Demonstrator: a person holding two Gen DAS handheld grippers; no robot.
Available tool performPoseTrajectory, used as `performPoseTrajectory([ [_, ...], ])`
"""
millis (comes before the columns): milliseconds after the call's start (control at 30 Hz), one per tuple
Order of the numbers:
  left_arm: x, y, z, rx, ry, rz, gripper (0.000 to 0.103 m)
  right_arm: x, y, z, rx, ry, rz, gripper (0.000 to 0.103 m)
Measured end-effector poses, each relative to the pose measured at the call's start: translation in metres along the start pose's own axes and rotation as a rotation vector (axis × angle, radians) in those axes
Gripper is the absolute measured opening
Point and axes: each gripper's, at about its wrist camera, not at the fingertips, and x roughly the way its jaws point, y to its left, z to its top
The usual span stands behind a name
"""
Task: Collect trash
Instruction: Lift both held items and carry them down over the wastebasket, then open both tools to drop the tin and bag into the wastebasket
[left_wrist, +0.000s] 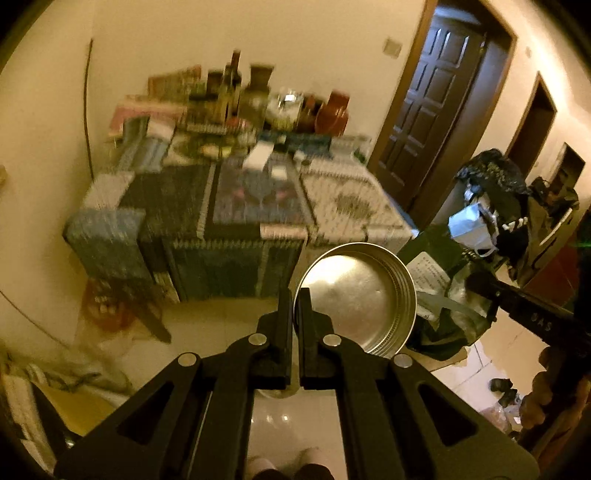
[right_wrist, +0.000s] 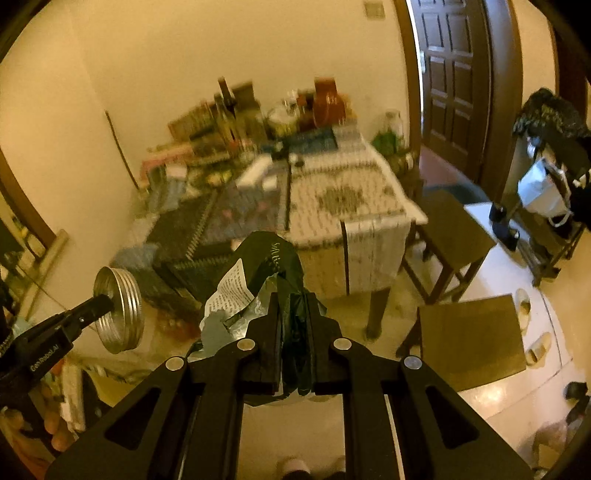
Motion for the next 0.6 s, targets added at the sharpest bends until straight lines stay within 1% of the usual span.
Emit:
performPoseTrajectory([
  [100, 0.040, 0.005, -0.019, -0.027, 0.052, 0.012, 0.001, 0.038, -0.011, -0.014, 0.003, 0.065, -0.003, 0.010],
  [200, 0.089, 0.014, -0.043, -0.058, 0.110, 0.023, 0.001, 0.081, -0.022, -0.033, 0.005, 0.130, -0.011, 0.010],
  [267, 0.115, 0.021, -0.056, -0.075, 0.135, 0.031, 0.001, 0.109, -0.028, -0.046, 0.005, 0.171, -0.015, 0.010],
  [400, 0.169, 0.038, -0.086, -0.110, 0.182, 0.057, 0.001, 0.172, -0.041, -0.081, -0.009, 0.254, -0.037, 0.010],
  [467, 0.197, 0.049, -0.104, -0.124, 0.205, 0.072, 0.001, 0.197, -0.044, -0.095, -0.012, 0.287, -0.040, 0.010],
  [600, 0.253, 0.070, -0.145, -0.138, 0.265, 0.099, 0.001, 0.254, -0.052, -0.135, -0.021, 0.345, -0.068, 0.010],
])
